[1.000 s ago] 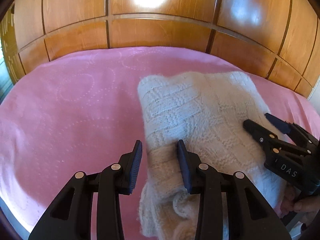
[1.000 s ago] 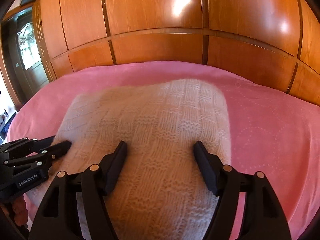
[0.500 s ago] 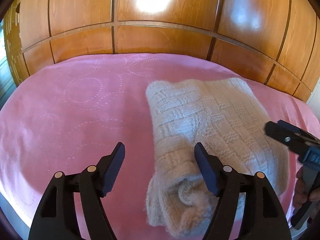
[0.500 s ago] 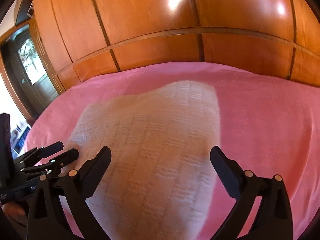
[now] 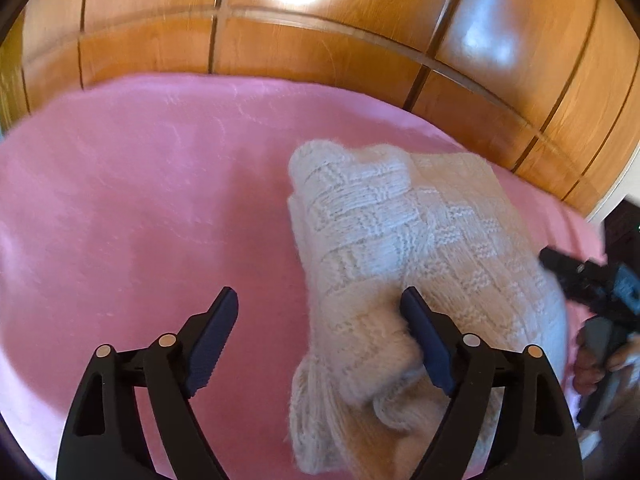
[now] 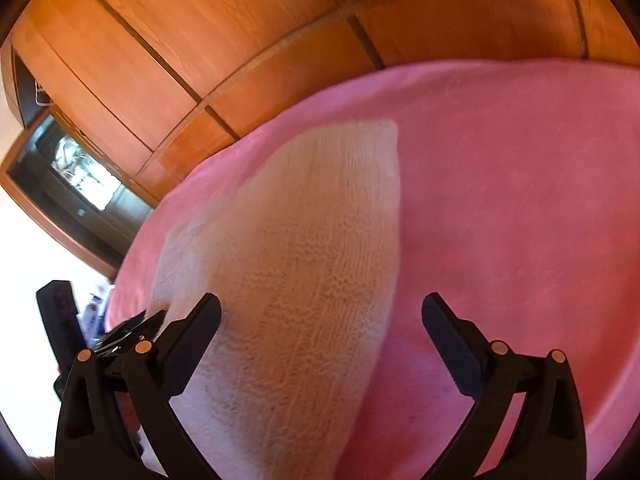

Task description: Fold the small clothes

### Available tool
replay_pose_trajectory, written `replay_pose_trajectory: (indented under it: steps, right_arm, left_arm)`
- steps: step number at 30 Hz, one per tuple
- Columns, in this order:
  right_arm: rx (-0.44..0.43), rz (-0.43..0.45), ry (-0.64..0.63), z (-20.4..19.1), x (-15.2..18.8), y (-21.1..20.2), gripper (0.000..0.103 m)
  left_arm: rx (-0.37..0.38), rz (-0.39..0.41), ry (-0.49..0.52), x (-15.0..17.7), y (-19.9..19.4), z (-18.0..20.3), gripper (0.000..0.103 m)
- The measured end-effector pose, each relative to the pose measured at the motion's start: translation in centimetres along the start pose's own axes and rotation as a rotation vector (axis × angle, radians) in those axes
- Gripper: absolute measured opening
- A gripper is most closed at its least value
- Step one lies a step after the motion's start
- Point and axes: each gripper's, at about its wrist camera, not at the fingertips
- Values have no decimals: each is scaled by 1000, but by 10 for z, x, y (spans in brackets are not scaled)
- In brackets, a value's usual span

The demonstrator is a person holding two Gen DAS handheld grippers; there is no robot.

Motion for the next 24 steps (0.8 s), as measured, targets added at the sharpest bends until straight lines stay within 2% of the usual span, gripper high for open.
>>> replay_pose_trajectory:
  steps: [4, 8, 11, 12, 13, 14, 15, 16, 20, 24]
  right_arm:
    - [-88, -28, 33, 10, -5, 9, 100]
    - [-156, -51, 36, 13, -11, 19, 101]
    - [-187, -77, 24, 9, -14, 30, 96]
    - [-176, -82, 14, 5, -15, 32, 88]
    - [-168, -84, 5, 2, -14, 33, 75]
    - [-166, -75, 0, -2, -13, 29, 69]
    - [-163, -62, -3, -5, -12, 24, 58]
    - [-156, -50, -9, -9, -11, 18, 52]
    - [-135, 12, -84, -31, 4, -14, 47]
    - [-88, 100, -135, -38, 23, -62, 46]
  left_arm:
    - [163, -67, -87, -8, 17, -24, 83]
    - [282, -85, -135, -11, 29, -37, 79]
    - [382, -95, -145, -11, 36, -40, 58]
    - [436, -97, -153, -10, 38, -42, 45]
    - [456, -95, -164, -8, 39, -42, 41]
    - [466, -90, -168, -7, 39, -42, 38]
    - [480, -81, -161, -6, 37, -41, 34]
    - [488, -74, -158, -5, 35, -41, 32]
    - [494, -53, -113, -3, 18, -26, 28]
    - [540, -61, -57, -8, 13, 13, 26]
Point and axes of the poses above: each gripper's, at about its wrist camera, not at the fingertips, and y roughly the way its jaws point, z to its right, x to its underside, and after that the axes turned 10 degrees about -z, right-handed
